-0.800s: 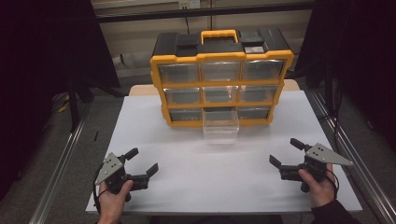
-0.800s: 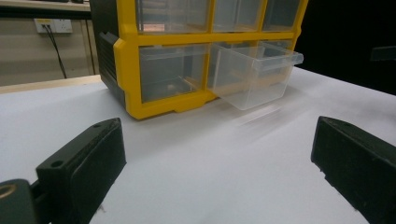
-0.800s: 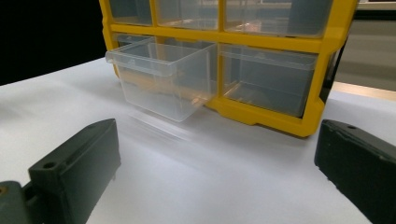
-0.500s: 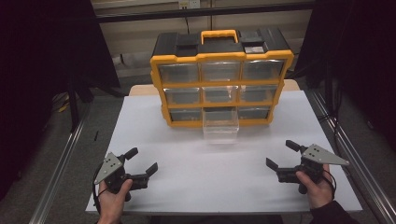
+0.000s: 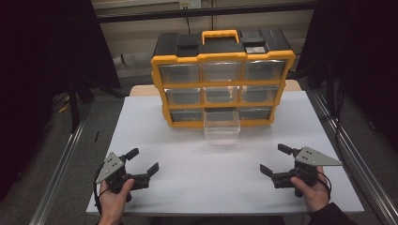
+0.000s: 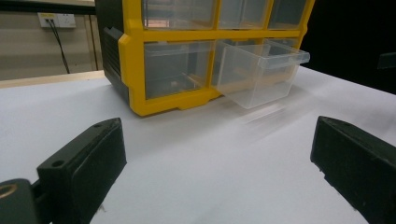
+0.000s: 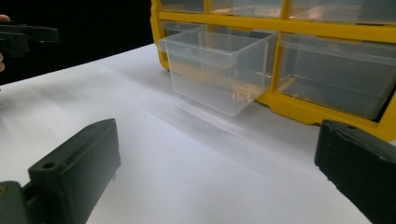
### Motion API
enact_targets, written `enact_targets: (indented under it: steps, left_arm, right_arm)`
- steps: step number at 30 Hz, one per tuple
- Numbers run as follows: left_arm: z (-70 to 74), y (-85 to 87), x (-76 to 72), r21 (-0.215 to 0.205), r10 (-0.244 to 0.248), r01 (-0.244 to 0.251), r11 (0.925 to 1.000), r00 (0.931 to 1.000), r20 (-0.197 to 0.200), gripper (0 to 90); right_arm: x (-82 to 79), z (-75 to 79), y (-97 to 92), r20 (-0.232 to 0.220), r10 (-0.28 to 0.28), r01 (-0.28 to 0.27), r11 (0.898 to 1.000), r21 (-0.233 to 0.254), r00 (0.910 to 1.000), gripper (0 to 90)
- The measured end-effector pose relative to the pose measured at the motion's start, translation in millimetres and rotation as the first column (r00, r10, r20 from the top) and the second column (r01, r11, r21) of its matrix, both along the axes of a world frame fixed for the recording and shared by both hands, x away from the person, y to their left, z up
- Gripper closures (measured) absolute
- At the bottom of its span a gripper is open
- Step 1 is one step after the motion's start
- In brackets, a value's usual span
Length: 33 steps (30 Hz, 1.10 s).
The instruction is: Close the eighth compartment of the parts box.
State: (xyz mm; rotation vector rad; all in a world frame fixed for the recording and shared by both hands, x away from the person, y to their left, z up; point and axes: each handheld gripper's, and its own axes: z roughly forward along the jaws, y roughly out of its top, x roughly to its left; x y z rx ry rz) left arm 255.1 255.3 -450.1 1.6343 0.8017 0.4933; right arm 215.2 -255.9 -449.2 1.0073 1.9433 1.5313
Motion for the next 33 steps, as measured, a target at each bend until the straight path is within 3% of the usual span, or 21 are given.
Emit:
enact_targets:
  steps: [11,21,33]
  left_arm:
    - [0.4,0.2,-2.1,-0.004,-0.011,0.011,0.9999,0.9999,0.005,3.1]
    - [1.3,0.5,-2.3,-0.008,-0.006,0.006,1.0,0.9999,0.01,3.1]
    - [1.7,1.3,-2.1,0.0,0.0,0.0,1.0,0.9999,0.014,3.1]
  right_arm:
    - [-3.2,3.6,18.0,0.012,0.05,-0.05,0.999,-0.016,0.9987,0.0]
    - [0.5,3.2,35.8,-0.022,0.081,-0.081,0.997,-0.001,0.9964,0.7]
    - [6.1,3.5,54.5,-0.032,0.124,-0.123,0.992,0.005,0.9918,3.6]
